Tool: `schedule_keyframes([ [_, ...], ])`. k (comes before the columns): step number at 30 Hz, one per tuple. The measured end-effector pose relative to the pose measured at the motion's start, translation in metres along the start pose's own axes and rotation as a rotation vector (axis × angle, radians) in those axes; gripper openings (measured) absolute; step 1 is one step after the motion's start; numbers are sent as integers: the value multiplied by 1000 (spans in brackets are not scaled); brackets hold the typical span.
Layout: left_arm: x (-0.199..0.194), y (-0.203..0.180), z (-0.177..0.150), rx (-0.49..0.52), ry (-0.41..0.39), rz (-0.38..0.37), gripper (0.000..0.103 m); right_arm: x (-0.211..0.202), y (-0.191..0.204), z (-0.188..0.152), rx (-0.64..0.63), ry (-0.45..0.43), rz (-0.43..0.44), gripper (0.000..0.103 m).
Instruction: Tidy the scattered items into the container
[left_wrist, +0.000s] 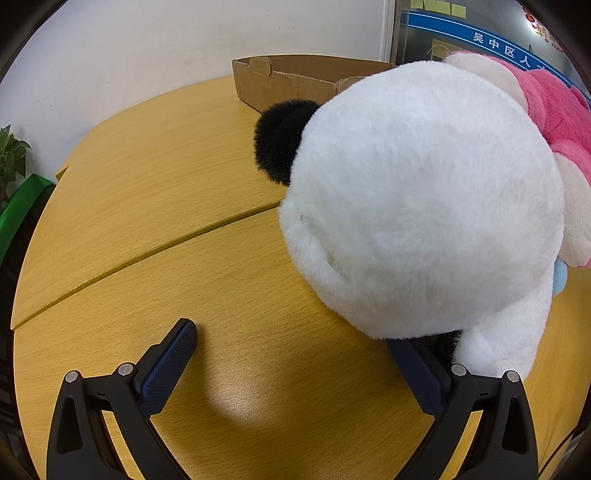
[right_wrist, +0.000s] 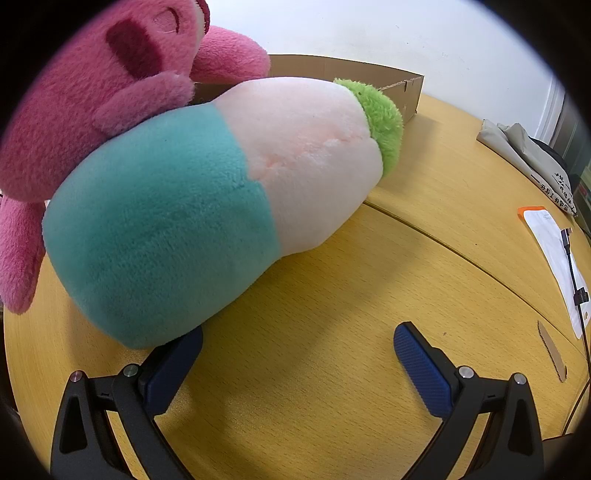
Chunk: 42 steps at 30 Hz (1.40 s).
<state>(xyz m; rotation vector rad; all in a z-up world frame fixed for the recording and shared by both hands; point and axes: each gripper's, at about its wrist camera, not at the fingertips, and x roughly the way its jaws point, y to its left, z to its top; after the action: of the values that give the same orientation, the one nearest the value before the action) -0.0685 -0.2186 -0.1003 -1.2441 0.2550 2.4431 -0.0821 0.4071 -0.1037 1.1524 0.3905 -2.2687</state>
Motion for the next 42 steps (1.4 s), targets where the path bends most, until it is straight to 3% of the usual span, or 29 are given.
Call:
schedule_keyframes([
  [42,2,-3,5,5,0,-5,103,0,0,1,0,0,0,103],
])
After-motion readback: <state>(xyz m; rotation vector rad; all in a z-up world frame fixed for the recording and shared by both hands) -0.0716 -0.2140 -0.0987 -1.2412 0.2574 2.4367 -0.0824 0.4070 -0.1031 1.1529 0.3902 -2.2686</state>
